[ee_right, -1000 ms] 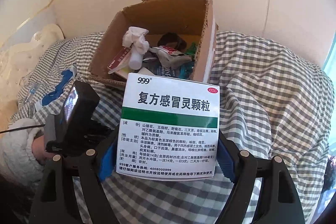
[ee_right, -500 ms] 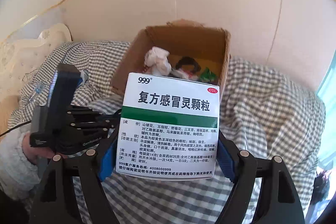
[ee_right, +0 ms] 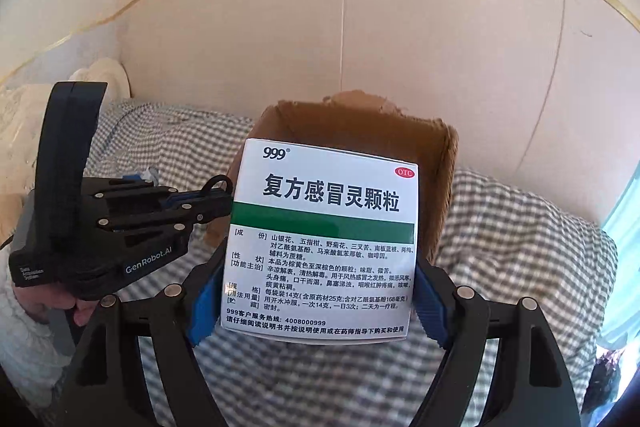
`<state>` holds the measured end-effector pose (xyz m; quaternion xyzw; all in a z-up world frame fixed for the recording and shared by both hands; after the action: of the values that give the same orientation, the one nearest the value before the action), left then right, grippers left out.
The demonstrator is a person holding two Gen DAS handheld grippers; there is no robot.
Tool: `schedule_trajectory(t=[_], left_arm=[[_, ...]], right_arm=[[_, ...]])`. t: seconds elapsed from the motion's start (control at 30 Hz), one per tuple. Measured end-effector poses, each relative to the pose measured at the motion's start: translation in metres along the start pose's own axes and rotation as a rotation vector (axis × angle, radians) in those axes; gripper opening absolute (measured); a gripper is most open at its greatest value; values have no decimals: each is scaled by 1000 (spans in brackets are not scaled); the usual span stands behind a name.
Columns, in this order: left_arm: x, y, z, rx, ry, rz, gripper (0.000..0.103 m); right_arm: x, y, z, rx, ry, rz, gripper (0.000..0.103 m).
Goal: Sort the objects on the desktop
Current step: 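Carry the medicine box and hair tie with both grippers over the box, then open both grippers to drop the medicine box and hair tie inside, then move both open grippers back toward the white figurine and bead string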
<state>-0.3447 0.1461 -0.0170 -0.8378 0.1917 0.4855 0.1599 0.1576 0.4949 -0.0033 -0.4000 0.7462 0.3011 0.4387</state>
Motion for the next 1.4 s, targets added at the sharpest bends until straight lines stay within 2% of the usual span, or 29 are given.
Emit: schedule_trajectory(t=[0.27,0.5,0.6,0.7,0.73,0.77,0.8,0.83,0.87,0.9,1.0,1.1,1.2,1.3,1.4], left_arm=[[-22,24,59,-24,4,-16,6],[-22,41,116,-34,39,-13,6],[-18,47,131,-25,46,-23,6],[-12,47,138,-21,66,12,9],[-11,46,140,-26,68,25,12],[-10,46,140,-30,69,36,22],[-10,46,140,-40,70,38,43],[-10,45,139,-52,64,35,58],[-11,45,133,-70,41,27,85],[-12,47,127,-83,14,20,99],[-6,52,102,-125,-83,-15,103],[14,57,88,-138,-60,-49,103],[33,57,71,-160,-56,-72,103],[47,51,53,-168,-79,-51,103],[59,47,35,-172,-82,-38,103]], right_arm=[[-15,-25,63,8,8,49,79],[-16,-57,125,48,48,79,79],[-21,-66,136,56,6,81,82],[-26,-69,136,56,-45,94,82],[-27,-69,136,52,-53,96,82],[-27,-70,135,49,-59,97,84],[-28,-70,133,53,-66,94,86],[-29,-70,131,64,-72,90,86],[-30,-70,130,73,-80,86,86],[-31,-73,128,82,-87,84,86],[-30,-75,107,103,-124,111,86],[-20,-73,86,119,-141,164,86],[-6,-55,70,136,-145,176,86],[24,-41,52,170,-112,176,86],[51,-35,43,168,-57,226,86]])
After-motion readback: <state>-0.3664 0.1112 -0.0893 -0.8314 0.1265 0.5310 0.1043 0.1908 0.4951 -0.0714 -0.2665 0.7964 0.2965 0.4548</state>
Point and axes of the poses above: each gripper's, at about its wrist camera, not at the fingertips, and z roughly the way its jaws point, y to its left, x to its underside, the point moved 5 cm from there along z, roughly the way its jaws point, and after that the axes turned 12 degrees about -y, right-handed, at the moved point
